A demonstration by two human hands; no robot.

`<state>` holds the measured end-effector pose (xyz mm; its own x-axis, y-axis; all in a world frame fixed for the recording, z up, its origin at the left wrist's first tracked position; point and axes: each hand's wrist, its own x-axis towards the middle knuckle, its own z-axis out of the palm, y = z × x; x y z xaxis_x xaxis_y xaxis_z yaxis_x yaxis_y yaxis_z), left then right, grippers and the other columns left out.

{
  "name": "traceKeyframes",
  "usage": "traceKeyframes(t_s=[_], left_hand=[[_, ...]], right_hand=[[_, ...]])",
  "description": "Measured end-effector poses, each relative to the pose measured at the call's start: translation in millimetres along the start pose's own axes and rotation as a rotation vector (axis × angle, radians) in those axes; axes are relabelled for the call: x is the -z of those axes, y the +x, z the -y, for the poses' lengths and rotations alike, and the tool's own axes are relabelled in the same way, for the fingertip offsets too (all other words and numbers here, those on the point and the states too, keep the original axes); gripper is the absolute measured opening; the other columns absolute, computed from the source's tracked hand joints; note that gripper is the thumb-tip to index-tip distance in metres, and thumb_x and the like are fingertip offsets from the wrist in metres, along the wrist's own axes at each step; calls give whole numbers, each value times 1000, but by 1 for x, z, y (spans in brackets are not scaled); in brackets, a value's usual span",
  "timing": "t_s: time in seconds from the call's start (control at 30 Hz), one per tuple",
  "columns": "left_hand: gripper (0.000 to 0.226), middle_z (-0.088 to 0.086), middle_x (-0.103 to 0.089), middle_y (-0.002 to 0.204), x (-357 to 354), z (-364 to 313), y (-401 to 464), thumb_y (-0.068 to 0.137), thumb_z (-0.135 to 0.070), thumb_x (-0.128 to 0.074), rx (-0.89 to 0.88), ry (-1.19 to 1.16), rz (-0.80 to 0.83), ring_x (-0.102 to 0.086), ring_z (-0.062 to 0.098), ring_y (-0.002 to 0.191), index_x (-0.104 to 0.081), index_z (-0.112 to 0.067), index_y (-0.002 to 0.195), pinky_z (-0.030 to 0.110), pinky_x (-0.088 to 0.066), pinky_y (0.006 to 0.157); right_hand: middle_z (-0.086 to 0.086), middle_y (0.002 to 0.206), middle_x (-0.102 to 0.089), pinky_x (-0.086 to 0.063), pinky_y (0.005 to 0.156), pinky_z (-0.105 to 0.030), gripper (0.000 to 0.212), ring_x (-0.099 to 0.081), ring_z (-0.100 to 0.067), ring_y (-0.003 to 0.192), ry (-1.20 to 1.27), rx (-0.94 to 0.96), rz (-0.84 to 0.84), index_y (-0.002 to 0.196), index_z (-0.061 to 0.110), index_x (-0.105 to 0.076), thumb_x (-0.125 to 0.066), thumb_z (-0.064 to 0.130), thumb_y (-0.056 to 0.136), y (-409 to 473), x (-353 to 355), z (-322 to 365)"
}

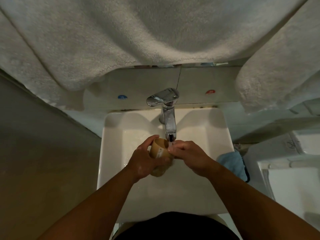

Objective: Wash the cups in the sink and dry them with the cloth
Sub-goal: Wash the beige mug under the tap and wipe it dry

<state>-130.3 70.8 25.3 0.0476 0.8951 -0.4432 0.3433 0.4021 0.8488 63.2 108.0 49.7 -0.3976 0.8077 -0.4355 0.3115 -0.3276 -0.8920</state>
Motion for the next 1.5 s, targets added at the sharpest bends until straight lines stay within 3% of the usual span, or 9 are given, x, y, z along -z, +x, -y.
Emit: traceKeyframes(t_s=[0.23, 0.33, 0.47, 0.63, 0.73, 0.93, 1.03, 1.33, 1.5], left_hand=[[92, -6, -62, 129, -3, -1, 2, 67, -34, -93, -3, -24, -6, -66, 20, 109, -44, -43, 144, 42, -62, 86], [92, -5, -60, 130, 7, -3, 1, 62, -39, -93, 63, -201, 1, -62, 21, 112, -47, -40, 142, 41, -61, 87], [69, 11, -66, 125, 9, -6, 0, 67, -30, -87, 223, -557, 32, -65, 25, 104, -57, -22, 128, 37, -57, 76], [61, 9, -68, 128, 7, 3, 1, 77, -37, -79, 267, -689, 126, -63, 33, 119, -62, -21, 133, 55, -53, 100], [63, 5, -69, 128, 5, 3, -1, 77, -41, -82, 276, -659, 145, -65, 31, 118, -61, -26, 135, 51, -56, 96], [63, 6, -67, 130, 0, -3, 0, 76, -39, -81, 239, -672, 90, -68, 28, 115, -62, -25, 133, 42, -59, 84], [65, 4, -66, 131, -4, -4, 0, 74, -39, -80, 221, -661, 61, -69, 26, 113, -60, -26, 135, 36, -59, 77], [60, 4, -67, 133, -5, -3, 5, 84, -30, -72, 199, -730, 130, -66, 24, 118, -54, -25, 141, 40, -57, 89], [44, 10, -66, 130, -8, 2, 8, 92, -33, -64, 308, -804, 26, -65, 29, 115, -59, -19, 134, 48, -58, 89]], right_hand=[[6, 55, -61, -45, 55, -16, 37, -53, -3, 52, -157, -38, -211, 57, 20, -69, -75, 41, 86, 7, -18, 9], [11, 79, -72, -60, 73, -30, 2, -69, -6, 76, 8, 14, -193, 86, 25, -75, -75, 26, 88, 6, -6, 7], [10, 121, -68, -58, 94, -40, 40, -66, -14, 110, 0, 39, -142, 131, 32, -59, -69, 30, 93, 1, 1, -6], [10, 121, -64, -61, 85, -47, 30, -66, -17, 103, 72, -33, -98, 127, 36, -60, -63, 34, 97, 0, -10, -7], [16, 110, -66, -61, 84, -48, 23, -65, -15, 99, -14, -30, -163, 121, 40, -61, -59, 41, 98, 3, -15, -9], [20, 125, -59, -52, 93, -30, 64, -58, -3, 106, -149, 6, -188, 142, 41, -46, -67, 57, 84, 0, -27, -16], [20, 117, -63, -57, 93, -44, 52, -62, -11, 107, -56, -34, -303, 130, 46, -55, -59, 62, 81, 3, -24, -12], [25, 106, -63, -60, 85, -45, 34, -65, -13, 101, -66, -51, -313, 103, 58, -57, -61, 73, 73, 8, -22, -14], [14, 107, -66, -58, 86, -38, 22, -63, -11, 99, -147, -27, -350, 116, 40, -65, -49, 34, 102, 7, -16, -12]])
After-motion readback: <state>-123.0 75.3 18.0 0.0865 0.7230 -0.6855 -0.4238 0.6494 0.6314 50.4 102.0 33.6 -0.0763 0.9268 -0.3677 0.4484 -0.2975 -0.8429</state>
